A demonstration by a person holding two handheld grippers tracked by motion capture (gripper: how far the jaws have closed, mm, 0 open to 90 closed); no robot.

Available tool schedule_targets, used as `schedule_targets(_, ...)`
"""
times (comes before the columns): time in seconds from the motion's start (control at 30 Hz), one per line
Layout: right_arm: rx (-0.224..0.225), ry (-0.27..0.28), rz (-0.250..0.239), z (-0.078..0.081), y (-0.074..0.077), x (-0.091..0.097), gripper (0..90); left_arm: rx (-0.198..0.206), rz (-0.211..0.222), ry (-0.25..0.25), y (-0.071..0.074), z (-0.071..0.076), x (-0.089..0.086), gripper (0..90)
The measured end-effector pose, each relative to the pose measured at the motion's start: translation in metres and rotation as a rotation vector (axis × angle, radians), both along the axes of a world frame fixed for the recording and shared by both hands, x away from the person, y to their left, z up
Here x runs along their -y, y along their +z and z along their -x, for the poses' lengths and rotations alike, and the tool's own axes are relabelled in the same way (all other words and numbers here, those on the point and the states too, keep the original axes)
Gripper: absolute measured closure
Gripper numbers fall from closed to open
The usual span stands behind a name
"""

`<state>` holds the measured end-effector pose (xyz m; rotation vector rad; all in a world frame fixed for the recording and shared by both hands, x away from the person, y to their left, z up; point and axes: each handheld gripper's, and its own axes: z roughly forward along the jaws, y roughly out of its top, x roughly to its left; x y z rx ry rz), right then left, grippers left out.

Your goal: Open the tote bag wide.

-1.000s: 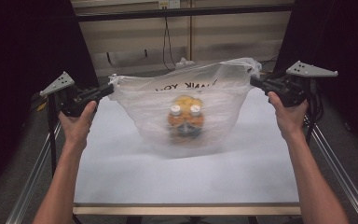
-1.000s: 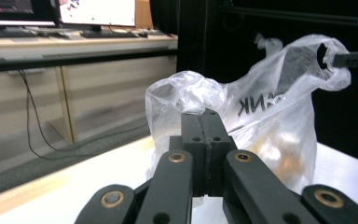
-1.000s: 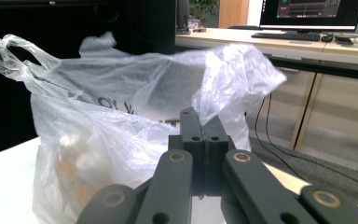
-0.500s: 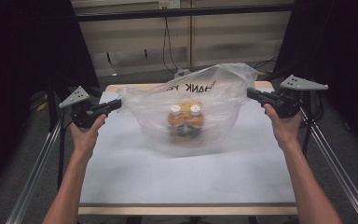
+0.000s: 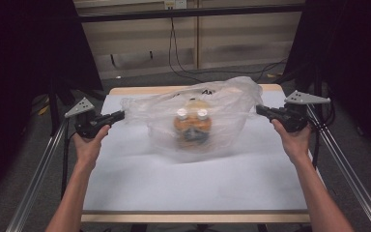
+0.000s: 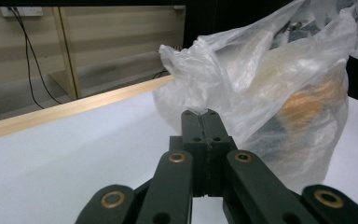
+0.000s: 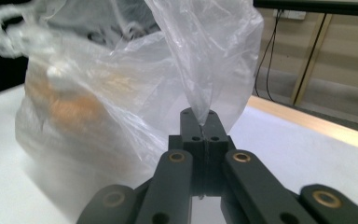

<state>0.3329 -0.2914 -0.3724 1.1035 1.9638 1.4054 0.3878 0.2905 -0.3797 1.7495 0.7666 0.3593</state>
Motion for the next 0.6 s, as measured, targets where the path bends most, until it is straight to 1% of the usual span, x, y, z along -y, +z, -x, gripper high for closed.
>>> schedule_targets(0.03,-0.005,0.009,-0.001,0.003,-0.002,0.002,90.0,0.003,-0.008,0.006,0.000,0.004,-0.002,90.0)
schedule_targets(0.07,-0.011,0.010,-0.004,0.006,-0.005,0.003,90.0,0.009,0.006,-0.014,-0.001,0.006,-0.003,90.0)
schedule_targets(0.1,-0.020,0.015,-0.006,0.010,-0.007,0.004,90.0,0.008,0.004,-0.015,-0.001,0.009,-0.003,90.0)
schedule_targets(0.13,-0.027,0.014,-0.002,0.012,-0.010,0.004,90.0,0.009,-0.010,-0.004,-0.002,0.012,-0.003,90.0)
schedule_targets(0.17,-0.040,0.016,0.013,0.014,-0.014,0.004,90.0,0.002,0.003,-0.021,-0.004,0.013,-0.003,90.0)
schedule_targets(0.2,-0.048,0.024,0.023,0.016,-0.017,0.003,90.0,-0.003,0.008,-0.023,-0.007,0.014,-0.004,90.0)
schedule_targets(0.23,-0.057,0.025,0.035,0.018,-0.021,0.003,90.0,-0.007,-0.002,-0.019,-0.010,0.014,-0.004,90.0)
schedule_targets(0.3,-0.077,0.026,0.051,0.018,-0.029,0.003,90.0,-0.045,-0.028,-0.015,-0.022,0.010,-0.003,90.0)
schedule_targets(0.33,-0.089,0.028,0.050,0.017,-0.033,0.003,90.0,-0.065,-0.039,-0.009,-0.028,0.008,-0.002,90.0)
schedule_targets(0.37,-0.104,0.023,0.054,0.016,-0.038,0.003,90.0,-0.079,-0.055,-0.004,-0.034,0.005,-0.001,90.0)
schedule_targets(0.4,-0.116,0.018,0.055,0.014,-0.042,0.003,90.0,-0.091,-0.058,-0.009,-0.039,0.003,0.000,90.0)
schedule_targets(0.43,-0.125,0.019,0.056,0.012,-0.046,0.002,90.0,-0.107,-0.070,-0.004,-0.045,0.000,0.001,90.0)
schedule_targets(0.47,-0.141,0.015,0.067,0.009,-0.050,0.001,90.0,-0.119,-0.076,0.001,-0.048,-0.002,0.002,90.0)
schedule_targets(0.5,-0.147,0.015,0.073,0.007,-0.053,0.001,90.0,-0.129,-0.089,0.006,-0.051,-0.004,0.003,90.0)
schedule_targets(0.57,-0.164,0.007,0.088,0.003,-0.058,0.000,90.0,-0.148,-0.097,-0.002,-0.058,-0.006,0.005,90.0)
schedule_targets(0.6,-0.173,0.000,0.104,0.001,-0.061,0.000,90.0,-0.159,-0.109,-0.001,-0.062,-0.007,0.007,90.0)
